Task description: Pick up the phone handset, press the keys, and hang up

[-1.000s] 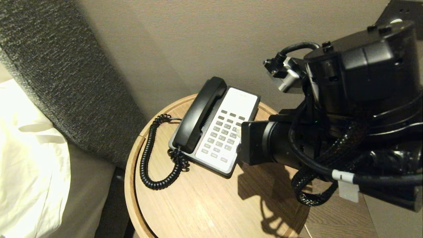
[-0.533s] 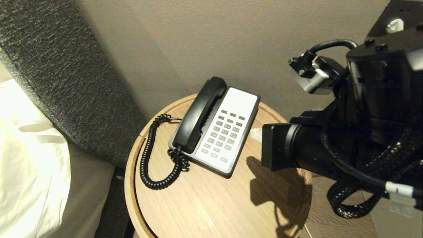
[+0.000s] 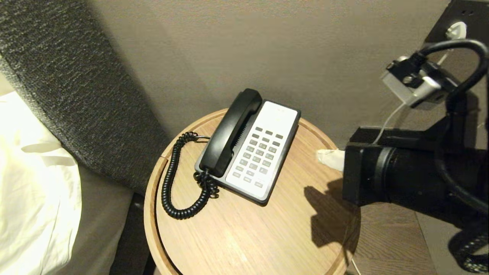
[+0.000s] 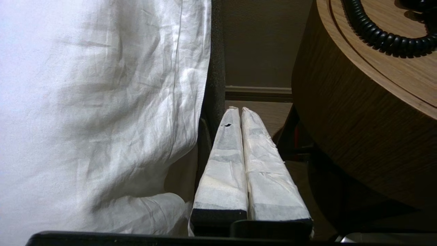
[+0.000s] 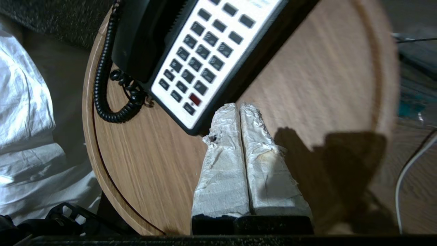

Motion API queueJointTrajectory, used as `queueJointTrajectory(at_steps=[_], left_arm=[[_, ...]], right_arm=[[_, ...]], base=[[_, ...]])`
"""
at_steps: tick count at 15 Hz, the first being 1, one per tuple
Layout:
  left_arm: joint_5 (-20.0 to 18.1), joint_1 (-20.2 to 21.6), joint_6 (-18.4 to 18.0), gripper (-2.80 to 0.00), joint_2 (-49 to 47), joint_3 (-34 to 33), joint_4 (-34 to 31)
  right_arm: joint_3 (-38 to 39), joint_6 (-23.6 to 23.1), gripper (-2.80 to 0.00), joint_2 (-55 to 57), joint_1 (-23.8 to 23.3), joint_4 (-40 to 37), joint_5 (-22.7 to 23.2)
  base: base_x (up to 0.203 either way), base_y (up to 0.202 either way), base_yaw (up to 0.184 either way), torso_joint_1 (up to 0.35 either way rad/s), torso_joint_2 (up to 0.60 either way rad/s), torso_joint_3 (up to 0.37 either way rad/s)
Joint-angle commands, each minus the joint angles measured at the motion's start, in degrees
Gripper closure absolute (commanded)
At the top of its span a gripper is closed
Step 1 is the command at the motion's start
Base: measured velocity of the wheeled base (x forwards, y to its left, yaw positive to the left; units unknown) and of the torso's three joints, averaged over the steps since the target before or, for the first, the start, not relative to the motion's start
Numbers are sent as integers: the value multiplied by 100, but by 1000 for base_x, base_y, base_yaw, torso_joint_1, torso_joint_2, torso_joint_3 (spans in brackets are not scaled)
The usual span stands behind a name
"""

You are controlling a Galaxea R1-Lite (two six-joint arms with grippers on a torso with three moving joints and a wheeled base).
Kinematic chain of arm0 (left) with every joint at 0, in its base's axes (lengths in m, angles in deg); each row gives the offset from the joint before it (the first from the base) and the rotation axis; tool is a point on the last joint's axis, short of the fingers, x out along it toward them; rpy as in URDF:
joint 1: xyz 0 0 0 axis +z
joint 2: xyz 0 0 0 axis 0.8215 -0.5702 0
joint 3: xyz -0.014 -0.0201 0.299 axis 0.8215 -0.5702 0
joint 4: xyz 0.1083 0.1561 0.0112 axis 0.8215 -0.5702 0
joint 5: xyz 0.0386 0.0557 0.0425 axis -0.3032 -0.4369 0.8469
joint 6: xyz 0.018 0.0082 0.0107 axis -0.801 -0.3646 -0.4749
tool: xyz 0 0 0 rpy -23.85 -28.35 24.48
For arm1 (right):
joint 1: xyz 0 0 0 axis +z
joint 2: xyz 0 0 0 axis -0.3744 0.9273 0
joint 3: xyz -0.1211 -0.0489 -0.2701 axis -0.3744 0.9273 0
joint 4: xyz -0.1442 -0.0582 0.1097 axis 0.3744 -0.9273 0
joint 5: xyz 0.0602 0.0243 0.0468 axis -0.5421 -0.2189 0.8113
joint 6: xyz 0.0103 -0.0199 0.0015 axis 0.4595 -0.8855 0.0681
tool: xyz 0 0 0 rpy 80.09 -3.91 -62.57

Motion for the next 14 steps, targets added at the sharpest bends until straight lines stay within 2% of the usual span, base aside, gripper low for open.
queueJointTrajectory(at_steps=[1,3,5,8,9,11,12,13,14], left_arm=[[2,-1,-1,0,2,-229,10],[2,1,-1,0,2,-229,3],[2,-2,-1,0,2,-229,3],[2,7,-1,0,2,-229,3],[2,-2,-1,0,2,-229,3],[10,-2,8,0,2,-229,3],[2,-2,-1,0,2,-229,3],[2,-2,-1,0,2,-229,11],[3,-2,-1,0,2,-229,11]], right_arm=[[367,14,0,-891,-97,-7,-102],[976,-20,0,-1738,-782,20,-156],[1597,-32,0,-2873,-2324,-51,126],[2390,-78,0,-4800,-4787,-550,1425],[2634,-103,0,-5369,-5355,-729,1891],[3431,-439,0,-6305,-6075,-990,2745],[3701,-851,0,-6529,-6273,-1005,3122],[3789,-1174,0,-6578,-6240,-930,3234],[3987,-1708,0,-6586,-6032,-823,3314]], base=[[0,0,0,0,0,0],[0,0,0,0,0,0],[0,0,0,0,0,0],[0,0,0,0,0,0],[0,0,0,0,0,0],[0,0,0,0,0,0],[0,0,0,0,0,0],[0,0,0,0,0,0],[0,0,0,0,0,0]])
